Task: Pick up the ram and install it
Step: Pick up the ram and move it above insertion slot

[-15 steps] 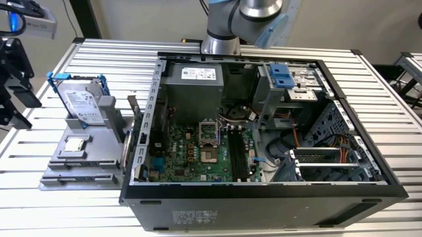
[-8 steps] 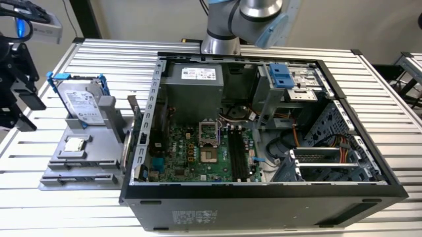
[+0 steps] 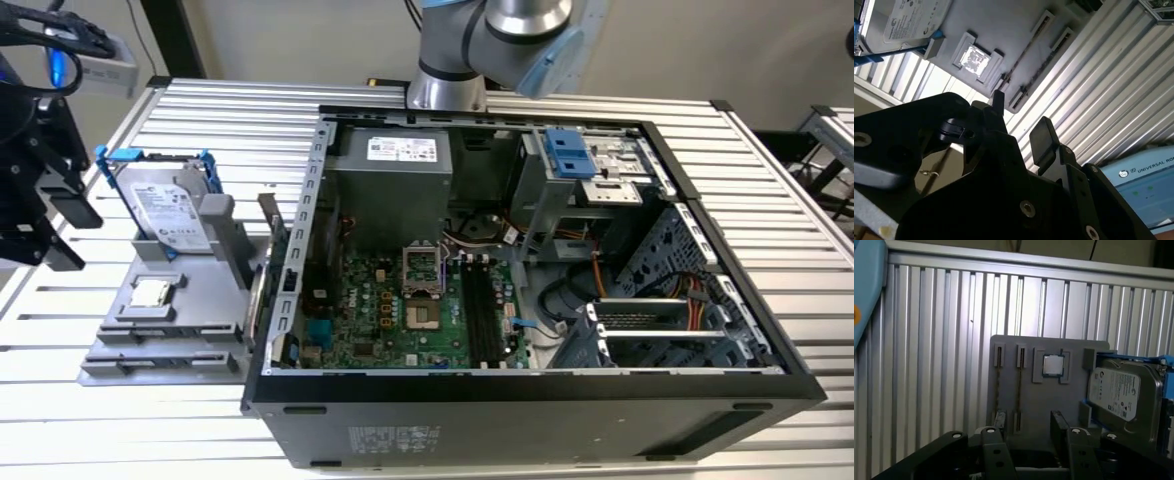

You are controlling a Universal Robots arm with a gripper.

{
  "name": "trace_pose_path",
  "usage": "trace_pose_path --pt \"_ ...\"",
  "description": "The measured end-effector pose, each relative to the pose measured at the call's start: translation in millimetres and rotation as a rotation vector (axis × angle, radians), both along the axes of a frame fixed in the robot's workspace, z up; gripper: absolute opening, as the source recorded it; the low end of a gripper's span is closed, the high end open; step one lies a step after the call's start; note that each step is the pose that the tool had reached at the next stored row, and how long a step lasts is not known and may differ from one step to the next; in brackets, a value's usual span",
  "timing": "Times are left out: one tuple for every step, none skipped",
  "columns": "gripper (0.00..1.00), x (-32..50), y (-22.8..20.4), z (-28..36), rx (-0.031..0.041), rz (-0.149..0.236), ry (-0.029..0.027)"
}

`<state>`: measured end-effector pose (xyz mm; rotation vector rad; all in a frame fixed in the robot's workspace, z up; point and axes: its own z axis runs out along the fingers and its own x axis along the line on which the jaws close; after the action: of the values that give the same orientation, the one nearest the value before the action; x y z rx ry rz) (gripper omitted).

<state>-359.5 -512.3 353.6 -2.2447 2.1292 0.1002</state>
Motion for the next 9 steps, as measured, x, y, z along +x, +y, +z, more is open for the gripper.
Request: trace_pose_path --pt "1.00 0.1 0.0 -0.7 -0.0001 0.000 0.0001" --pt "1.00 0.2 0.0 -1.6 0.0000 -0.001 -0.0001" --pt "1.00 0.2 0.0 -2.6 0.0001 -0.001 -0.0001" --pt "1.00 0.2 -0.1 -3.6 -0.0001 -0.002 0.0000" --pt "1.00 0.2 -0.1 -4.8 -0.0001 -0.003 0.0000" --pt "1.00 0.2 -0.1 -6.2 -0.0001 -0.004 0.0000" --pt "1.00 0.2 -0.1 -7.8 -0.0002 -0.005 0.0001" --pt "1.00 0.2 -0.1 -9.4 -0.0001 -0.007 0.0000" --pt "1.00 0.2 -0.1 -10.9 -0.0001 -0.009 0.0000"
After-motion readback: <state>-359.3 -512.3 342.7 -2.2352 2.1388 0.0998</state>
